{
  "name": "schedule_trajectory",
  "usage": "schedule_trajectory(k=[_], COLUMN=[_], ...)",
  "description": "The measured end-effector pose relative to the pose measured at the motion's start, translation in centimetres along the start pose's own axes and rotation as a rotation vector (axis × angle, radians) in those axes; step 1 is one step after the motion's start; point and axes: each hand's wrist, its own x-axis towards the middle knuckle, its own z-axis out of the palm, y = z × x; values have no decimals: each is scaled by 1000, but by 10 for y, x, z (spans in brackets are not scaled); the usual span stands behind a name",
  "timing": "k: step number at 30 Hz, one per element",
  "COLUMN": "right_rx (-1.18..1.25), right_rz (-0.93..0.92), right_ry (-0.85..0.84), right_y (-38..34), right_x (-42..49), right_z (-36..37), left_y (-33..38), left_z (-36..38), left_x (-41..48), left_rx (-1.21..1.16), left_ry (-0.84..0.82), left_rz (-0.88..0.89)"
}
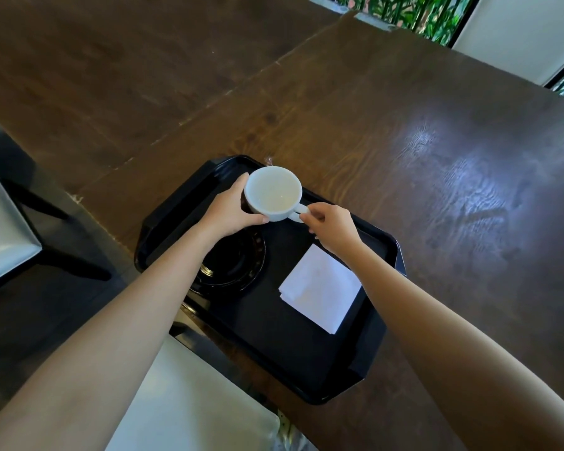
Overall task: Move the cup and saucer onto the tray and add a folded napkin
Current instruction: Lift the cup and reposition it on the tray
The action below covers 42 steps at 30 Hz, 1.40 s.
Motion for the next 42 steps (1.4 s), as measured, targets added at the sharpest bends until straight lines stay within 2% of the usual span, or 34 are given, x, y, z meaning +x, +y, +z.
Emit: schedule_trajectory(k=[9,11,14,16,19,23,31,39,42], right_rx=[-5,42,-32,-126,-305,-518,-512,-569,-415], right_rz=[30,74,58,-23,-130,-152,-94,-135,-124], right_ry=[12,107,222,149,0,-32,1,4,82], right_y=[-1,-2,-9,-18,-34,-39,-37,-33,-31], right_x=[-5,-12,-31,-45,-54,-54,-58,-64,-64], right_z=[-1,-1,3,15,39,59,69,67,52], left_y=[4,3,-13,-28,-46,-53,-60,-60,-45], left_z=[2,-6,-27,-37,-35,-28,-21,-19,-22], left_x=[-6,-8,-18,-30,-49,-61,-74,-80,-86], left_rx=[14,-21,-6,116,237,237,218,240,308], left_ry=[-27,-18,114,109,3,66,129,117,147], left_rz=[-14,-28,-78,-128,-194,-159,-47,-37,-48])
